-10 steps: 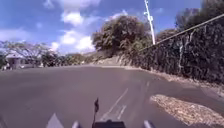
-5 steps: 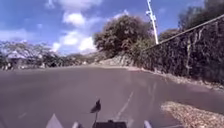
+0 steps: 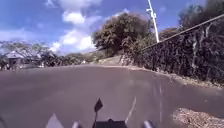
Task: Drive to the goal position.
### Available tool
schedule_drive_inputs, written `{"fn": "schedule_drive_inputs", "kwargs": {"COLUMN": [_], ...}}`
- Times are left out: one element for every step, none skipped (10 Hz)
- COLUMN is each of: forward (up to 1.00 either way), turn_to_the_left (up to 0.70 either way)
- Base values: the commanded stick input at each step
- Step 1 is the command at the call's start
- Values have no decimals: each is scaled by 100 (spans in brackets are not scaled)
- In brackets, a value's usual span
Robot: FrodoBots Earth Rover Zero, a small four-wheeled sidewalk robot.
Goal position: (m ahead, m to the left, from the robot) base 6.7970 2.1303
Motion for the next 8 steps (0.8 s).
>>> {"fn": "schedule_drive_inputs", "kwargs": {"forward": [70, 70, 70, 70, 70, 70, 70, 70], "turn_to_the_left": [0, 0, 0, 0, 0, 0, 0, 0]}}
